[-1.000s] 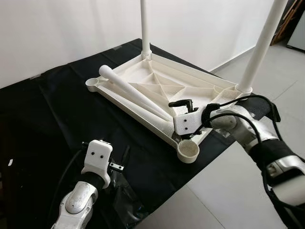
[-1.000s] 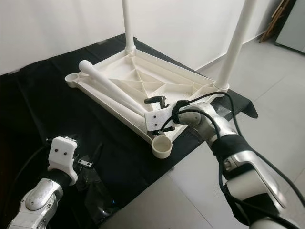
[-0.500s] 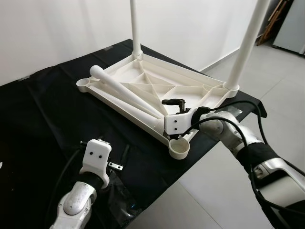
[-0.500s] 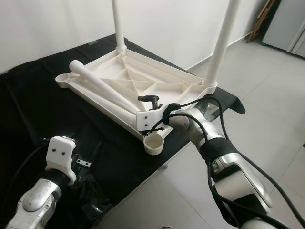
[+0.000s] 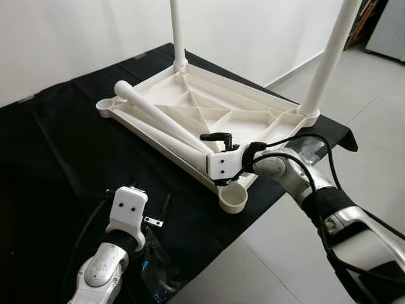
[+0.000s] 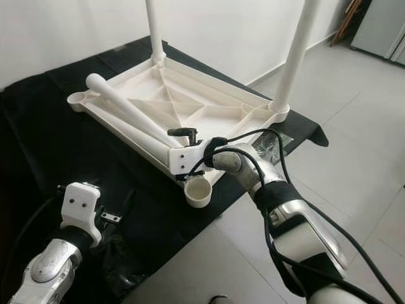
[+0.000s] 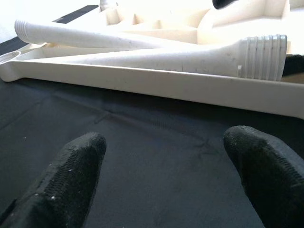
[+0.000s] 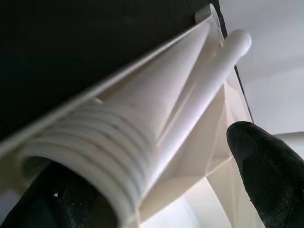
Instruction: Building children table
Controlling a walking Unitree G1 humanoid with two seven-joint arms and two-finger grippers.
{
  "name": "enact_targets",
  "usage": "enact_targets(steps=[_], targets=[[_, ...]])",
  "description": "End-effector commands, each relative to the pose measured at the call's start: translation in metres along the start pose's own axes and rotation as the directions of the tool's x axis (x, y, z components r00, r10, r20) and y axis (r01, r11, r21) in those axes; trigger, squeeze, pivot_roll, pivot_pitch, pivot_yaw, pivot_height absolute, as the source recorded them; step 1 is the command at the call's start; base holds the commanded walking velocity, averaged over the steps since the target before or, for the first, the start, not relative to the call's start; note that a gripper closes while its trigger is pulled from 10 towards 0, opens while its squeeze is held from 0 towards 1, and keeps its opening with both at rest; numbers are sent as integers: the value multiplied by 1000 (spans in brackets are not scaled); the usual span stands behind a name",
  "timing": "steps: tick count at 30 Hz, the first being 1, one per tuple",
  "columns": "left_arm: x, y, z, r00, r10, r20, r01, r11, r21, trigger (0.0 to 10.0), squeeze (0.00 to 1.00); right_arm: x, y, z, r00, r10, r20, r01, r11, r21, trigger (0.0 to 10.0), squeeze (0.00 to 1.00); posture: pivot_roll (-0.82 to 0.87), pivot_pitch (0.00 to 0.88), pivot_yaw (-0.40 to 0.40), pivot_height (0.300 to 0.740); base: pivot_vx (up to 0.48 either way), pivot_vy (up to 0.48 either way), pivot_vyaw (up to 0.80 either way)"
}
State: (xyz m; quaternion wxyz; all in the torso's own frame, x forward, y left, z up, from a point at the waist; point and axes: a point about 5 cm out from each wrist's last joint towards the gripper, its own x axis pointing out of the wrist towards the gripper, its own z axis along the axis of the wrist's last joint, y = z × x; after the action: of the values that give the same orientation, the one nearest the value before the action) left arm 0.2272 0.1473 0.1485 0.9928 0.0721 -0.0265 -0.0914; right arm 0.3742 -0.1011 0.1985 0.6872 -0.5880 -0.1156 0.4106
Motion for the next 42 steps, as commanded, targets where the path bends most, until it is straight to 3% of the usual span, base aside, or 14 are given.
enact_targets(steps=[1,3,11,12,13,14,31,34,35,38,39,40,41,42], targets=[[-2,0,-1,1000,4,-14,-4,1000,2,10000,0,3,2,-4,999,14,-48,-16,999,-43,10000,0,-60,167,43,740,0,0,0],[-3,0,-1,1000,5,-15,-5,1000,0,10000,0,3,-3,-10,993,-12,-117,1,995,-95,10000,0,-55,169,46,740,0,0,0],[-3,1,0,1000,8,-16,-8,1000,2,10000,0,7,-3,-14,981,-76,-177,58,993,-104,10000,0,-48,169,50,740,0,0,0],[-4,1,0,1000,10,-16,-10,1000,1,10000,0,8,-1,-14,980,-84,-180,67,993,-99,1098,0,-36,173,45,740,0,0,0],[-4,2,0,1000,11,-16,-11,1000,1,10000,0,9,1,-14,979,-89,-181,73,993,-96,1098,0,-36,173,45,740,0,0,0],[-4,2,0,1000,13,-17,-13,1000,1,10000,0,10,2,-14,979,-101,-178,87,992,-87,0,0,-36,173,45,740,0,0,0],[-3,2,0,1000,12,-16,-12,1000,1,10000,0,6,1,-13,960,-248,-129,241,968,-65,0,0,-47,163,49,740,0,0,0],[5,9,12,999,36,33,-36,999,-1,10000,0,-7,-28,-6,894,-442,-69,441,897,-32,0,0,-53,148,50,740,0,0,0],[5,9,12,999,36,33,-36,999,-1,10000,0,-7,-28,-6,894,-442,-69,441,897,-32,0,0,-53,148,50,740,0,0,0],[17,27,41,987,86,139,-81,996,-45,10000,0,-30,-64,2,778,-629,-6,629,777,26,0,0,-62,136,58,740,0,0,0],[17,27,41,987,86,139,-81,996,-45,10000,0,-30,-64,2,778,-629,-6,629,777,26,0,0,-62,136,58,740,0,0,0],[21,34,53,978,104,181,-92,993,-73,10000,0,-39,-77,7,726,-688,17,684,724,86,0,0,-68,126,67,740,0,0,0],[21,34,53,978,104,181,-92,993,-73,10000,0,-39,-77,7,726,-688,17,684,724,86,0,0,-68,126,67,740,0,0,0],[26,41,67,966,123,229,-98,988,-122,10000,0,-49,-91,14,672,-738,56,721,670,180,0,0,-72,122,72,740,0,0,0]])
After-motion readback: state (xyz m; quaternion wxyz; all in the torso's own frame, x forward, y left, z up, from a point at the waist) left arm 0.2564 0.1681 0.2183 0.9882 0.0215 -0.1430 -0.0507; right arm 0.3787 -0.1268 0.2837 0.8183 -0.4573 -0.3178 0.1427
